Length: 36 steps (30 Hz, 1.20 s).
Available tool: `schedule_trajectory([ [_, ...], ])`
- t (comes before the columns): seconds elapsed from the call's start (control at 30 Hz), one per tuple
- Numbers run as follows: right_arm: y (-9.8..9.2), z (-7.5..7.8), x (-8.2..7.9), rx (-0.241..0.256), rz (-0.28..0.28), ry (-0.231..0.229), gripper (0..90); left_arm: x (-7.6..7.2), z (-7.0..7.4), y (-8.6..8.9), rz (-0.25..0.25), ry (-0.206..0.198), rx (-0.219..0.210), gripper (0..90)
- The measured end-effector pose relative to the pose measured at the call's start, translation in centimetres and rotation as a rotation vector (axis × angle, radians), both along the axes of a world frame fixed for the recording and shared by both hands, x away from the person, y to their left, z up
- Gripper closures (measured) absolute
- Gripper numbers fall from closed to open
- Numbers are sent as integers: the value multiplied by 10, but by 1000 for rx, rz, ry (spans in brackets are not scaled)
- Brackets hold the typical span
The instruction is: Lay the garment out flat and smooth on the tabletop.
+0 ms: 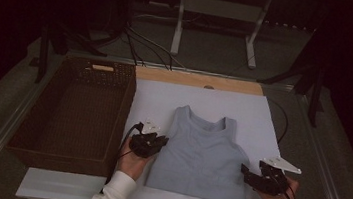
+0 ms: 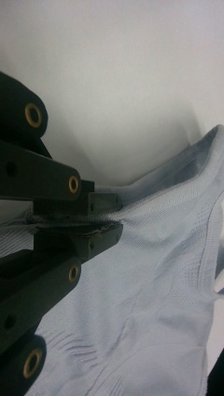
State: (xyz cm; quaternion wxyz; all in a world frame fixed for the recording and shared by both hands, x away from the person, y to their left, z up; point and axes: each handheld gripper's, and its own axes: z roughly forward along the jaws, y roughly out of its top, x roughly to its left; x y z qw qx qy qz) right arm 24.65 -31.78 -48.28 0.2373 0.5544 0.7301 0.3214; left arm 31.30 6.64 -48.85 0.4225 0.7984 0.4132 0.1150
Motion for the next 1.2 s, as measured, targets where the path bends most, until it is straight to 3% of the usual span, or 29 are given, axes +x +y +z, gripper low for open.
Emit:
schedule_trajectory([
  [0.13,3,-3,5,38,25,45,391,0,1,4,13,-3,-1,853],
  [0.23,11,-8,10,31,55,72,428,0,2,6,24,-15,23,853],
  [0.3,15,-10,13,29,76,88,470,0,2,7,70,-22,68,854],
  [0.4,22,-13,17,23,99,105,500,1,-1,7,102,-13,73,845],
  [0.47,25,-14,17,10,97,101,496,-1,-2,5,107,-37,65,746],
  [0.57,25,-14,16,13,82,100,418,-7,2,7,112,-57,16,569],
  [0.7,24,-14,12,9,63,97,334,-17,6,11,110,-82,-3,478],
  [0.97,25,-16,2,11,66,119,330,-40,-2,14,92,-96,20,443],
  [1.2,27,-19,-4,13,83,134,347,-51,-15,15,65,-64,53,444],
])
